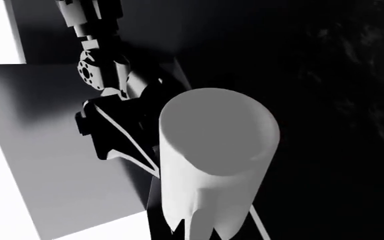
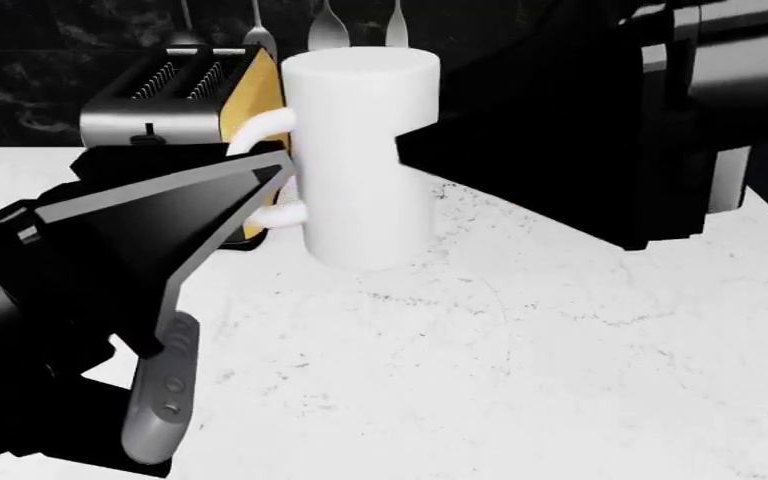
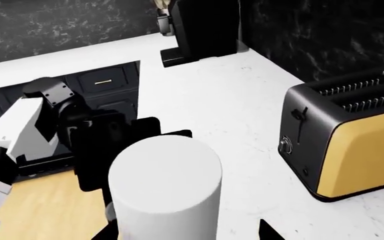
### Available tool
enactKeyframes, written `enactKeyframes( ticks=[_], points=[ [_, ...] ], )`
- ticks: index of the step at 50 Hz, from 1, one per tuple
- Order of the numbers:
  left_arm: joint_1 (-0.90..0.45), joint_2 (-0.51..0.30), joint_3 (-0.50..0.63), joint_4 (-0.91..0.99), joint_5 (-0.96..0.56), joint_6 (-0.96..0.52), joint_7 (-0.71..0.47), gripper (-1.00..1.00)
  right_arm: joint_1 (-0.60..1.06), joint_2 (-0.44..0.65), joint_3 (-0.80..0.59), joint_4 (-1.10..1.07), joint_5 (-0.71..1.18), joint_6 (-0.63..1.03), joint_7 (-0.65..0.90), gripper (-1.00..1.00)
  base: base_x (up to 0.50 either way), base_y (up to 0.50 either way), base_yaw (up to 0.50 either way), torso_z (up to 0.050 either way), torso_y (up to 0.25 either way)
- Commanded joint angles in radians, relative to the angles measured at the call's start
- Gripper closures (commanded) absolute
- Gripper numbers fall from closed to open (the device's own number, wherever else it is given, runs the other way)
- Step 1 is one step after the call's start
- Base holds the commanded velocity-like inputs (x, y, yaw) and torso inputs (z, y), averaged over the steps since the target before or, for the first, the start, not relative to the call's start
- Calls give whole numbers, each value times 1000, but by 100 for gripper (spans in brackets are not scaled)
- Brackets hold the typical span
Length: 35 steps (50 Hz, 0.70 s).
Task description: A wet mug is on the counter and needs to be dried. Pick it up and place it upside down in the open cabinet.
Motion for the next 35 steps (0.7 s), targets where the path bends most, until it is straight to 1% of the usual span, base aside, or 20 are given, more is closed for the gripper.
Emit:
enactKeyframes(
  ticks=[1, 10, 11, 29, 30, 35],
  points=[
    [-9, 22, -46, 57, -25, -25, 18, 100, -33, -22, -5, -13, -21, -39, -25, -100, 0, 0, 0, 0, 0],
    [10, 43, -60, 82, -25, -43, 27, 100, -69, -73, -12, -37, -8, -68, -56, -100, 0, 0, 0, 2, 0],
    [12, 43, -61, 82, -25, -44, 27, 100, -77, -77, -14, -39, -12, -72, -58, 100, 0, 0, 0, 0, 0],
    [66, 31, -65, 71, 20, -87, 28, 100, -87, -50, -6, -54, 48, -74, -12, 100, 0, 0, 0, 0, 0],
    [66, 25, -66, 69, 21, -89, 28, -100, -86, -46, -7, -55, 47, -72, -10, 100, 0, 0, 0, 0, 10],
    [83, -5, -64, 60, 18, -112, 39, -100, -76, -11, -1, -86, 67, -67, 44, 100, 0, 0, 0, 0, 0]
  ],
)
